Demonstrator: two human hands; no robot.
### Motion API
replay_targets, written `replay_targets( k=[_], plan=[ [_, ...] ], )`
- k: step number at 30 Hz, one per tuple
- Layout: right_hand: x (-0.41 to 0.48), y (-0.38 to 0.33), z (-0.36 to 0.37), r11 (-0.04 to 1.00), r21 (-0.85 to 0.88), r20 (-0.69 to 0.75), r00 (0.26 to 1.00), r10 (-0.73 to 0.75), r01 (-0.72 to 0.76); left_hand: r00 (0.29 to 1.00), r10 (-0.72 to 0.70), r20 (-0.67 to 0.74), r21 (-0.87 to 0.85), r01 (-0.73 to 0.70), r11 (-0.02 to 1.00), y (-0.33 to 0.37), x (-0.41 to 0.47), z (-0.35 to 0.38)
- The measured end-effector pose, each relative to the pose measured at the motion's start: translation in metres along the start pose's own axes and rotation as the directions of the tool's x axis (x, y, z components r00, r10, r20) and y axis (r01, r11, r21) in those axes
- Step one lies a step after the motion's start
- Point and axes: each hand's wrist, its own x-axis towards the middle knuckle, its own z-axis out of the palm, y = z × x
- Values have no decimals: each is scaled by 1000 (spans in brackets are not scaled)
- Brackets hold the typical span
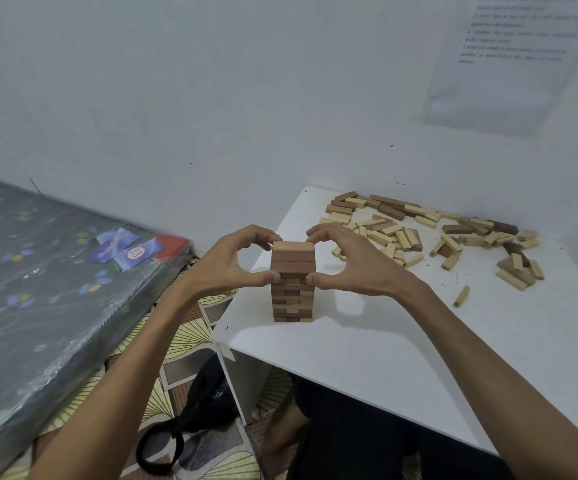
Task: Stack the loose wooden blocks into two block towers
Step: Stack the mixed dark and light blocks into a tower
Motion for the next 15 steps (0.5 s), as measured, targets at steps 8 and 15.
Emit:
replay_targets(
  k=[8,15],
  plan=[
    [-2,2,-1,999,-36,29,999,38,-37,1000,14,4,9,-14,1000,0,-1,-2],
    [-13,-3,-15,999,-44,-2,1000,22,-22,999,42,-15,37,-42,998,11,1,-5]
  ],
)
